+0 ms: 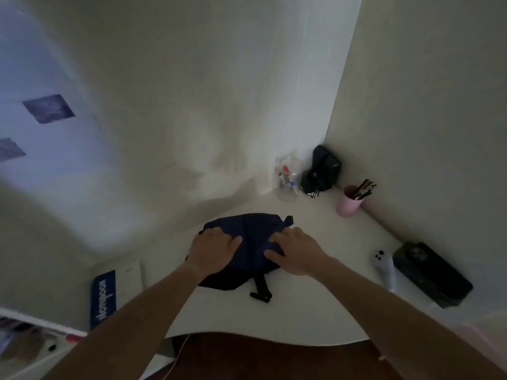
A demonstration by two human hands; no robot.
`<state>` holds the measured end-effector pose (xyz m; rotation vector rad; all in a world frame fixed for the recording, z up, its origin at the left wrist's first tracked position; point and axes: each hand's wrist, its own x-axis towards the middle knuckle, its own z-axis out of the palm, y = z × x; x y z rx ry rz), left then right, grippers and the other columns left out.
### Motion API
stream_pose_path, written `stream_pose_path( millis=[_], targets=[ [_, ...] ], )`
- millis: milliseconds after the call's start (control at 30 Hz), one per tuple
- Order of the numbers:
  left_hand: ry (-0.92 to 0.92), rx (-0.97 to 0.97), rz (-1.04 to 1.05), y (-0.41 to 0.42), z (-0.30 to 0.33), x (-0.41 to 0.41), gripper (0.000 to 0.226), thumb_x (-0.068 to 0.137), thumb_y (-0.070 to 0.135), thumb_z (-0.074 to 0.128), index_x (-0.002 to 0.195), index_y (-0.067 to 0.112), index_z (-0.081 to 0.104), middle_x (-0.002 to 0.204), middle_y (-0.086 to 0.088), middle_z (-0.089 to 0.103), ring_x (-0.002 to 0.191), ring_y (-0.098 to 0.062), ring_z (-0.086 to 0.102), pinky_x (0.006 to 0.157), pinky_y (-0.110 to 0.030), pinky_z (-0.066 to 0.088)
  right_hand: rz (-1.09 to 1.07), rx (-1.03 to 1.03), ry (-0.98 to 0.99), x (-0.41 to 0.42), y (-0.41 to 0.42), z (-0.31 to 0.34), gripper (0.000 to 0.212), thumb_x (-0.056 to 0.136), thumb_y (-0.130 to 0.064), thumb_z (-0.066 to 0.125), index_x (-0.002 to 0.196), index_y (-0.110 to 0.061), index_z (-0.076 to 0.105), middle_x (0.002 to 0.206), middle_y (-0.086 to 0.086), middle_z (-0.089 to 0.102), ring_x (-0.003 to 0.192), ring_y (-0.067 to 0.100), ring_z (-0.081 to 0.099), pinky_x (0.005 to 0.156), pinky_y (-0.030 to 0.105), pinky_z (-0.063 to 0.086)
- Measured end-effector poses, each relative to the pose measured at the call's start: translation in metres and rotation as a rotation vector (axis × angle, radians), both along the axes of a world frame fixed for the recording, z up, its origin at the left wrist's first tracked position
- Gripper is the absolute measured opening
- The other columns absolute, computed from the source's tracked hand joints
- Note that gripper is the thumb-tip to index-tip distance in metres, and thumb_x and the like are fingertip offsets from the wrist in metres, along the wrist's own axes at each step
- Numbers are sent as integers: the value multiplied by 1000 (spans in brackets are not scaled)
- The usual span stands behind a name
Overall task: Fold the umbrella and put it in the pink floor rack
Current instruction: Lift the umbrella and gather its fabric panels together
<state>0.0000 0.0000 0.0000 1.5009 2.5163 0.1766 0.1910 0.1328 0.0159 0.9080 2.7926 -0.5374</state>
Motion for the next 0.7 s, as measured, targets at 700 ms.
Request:
stream_pose_path(
  millis=[700],
  targets=[
    [157, 328, 121, 10, -277, 3, 60, 102, 62, 22, 159, 47, 9, 169, -2, 24, 156, -25, 19, 124, -55, 19, -351, 143, 541, -42, -11, -280, 78, 89, -80, 27, 154, -38, 27, 163, -1, 29, 153, 20, 18, 125, 45, 12]
  ],
)
